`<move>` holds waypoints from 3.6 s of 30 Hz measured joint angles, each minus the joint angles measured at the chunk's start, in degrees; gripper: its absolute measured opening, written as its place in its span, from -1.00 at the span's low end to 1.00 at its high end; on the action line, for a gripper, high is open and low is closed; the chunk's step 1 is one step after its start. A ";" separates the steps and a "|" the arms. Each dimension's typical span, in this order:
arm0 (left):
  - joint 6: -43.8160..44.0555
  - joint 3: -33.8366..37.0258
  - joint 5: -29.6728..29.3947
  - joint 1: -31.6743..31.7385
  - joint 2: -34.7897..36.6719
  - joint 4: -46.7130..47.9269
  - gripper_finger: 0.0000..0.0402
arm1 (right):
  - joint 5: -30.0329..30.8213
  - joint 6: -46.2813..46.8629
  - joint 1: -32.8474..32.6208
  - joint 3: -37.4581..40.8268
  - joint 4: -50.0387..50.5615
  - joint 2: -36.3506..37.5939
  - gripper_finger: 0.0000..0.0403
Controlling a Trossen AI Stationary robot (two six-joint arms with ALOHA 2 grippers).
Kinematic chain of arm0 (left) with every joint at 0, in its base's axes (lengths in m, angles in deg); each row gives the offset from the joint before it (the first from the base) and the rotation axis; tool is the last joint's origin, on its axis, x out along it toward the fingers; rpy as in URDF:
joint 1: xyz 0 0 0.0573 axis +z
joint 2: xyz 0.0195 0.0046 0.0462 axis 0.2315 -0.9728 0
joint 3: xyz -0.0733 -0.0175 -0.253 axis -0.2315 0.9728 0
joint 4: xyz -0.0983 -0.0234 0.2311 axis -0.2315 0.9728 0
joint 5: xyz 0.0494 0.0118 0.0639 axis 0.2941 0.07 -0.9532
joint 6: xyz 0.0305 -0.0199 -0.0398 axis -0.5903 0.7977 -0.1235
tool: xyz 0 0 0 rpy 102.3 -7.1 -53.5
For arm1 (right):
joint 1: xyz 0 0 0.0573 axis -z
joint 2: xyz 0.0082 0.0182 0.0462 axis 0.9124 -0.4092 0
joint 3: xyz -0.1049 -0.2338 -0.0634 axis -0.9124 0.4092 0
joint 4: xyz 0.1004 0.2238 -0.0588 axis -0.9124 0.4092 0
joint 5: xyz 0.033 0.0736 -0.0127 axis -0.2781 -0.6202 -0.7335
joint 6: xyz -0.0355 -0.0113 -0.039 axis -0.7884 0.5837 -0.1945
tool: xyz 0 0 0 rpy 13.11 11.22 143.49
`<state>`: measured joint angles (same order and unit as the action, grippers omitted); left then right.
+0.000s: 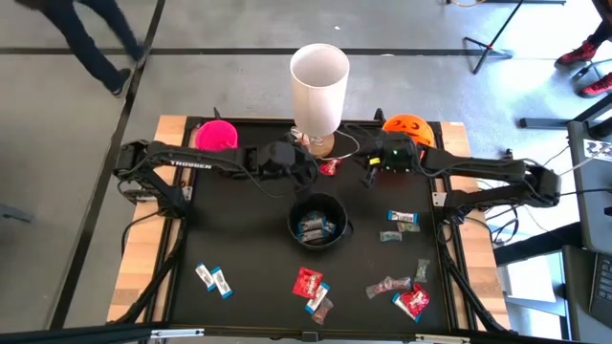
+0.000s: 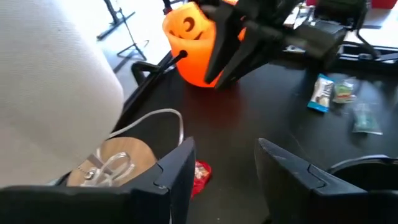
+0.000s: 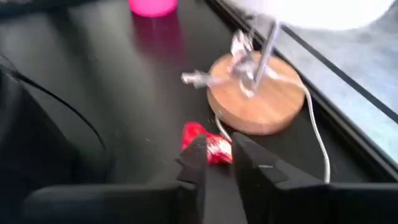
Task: Sort candy
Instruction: Put the red candy pack into the orange bucket
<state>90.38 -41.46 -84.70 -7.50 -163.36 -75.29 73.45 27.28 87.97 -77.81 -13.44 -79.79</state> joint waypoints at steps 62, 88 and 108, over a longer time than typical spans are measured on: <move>7.41 17.81 16.02 5.18 7.43 -31.03 -0.22 | -16.47 10.87 10.54 -3.45 -20.03 -34.08 -0.96; 7.41 17.81 15.30 4.09 7.43 -30.10 -0.22 | -20.78 16.00 5.14 -3.40 -19.22 -33.95 -0.01; 7.83 17.81 15.17 3.27 7.43 -30.05 -0.22 | -10.81 15.76 3.45 -3.45 -24.18 -38.39 -0.96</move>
<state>98.21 -23.64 -69.54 -4.24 -155.93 -105.35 62.65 43.03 91.43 -81.26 -37.62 -118.18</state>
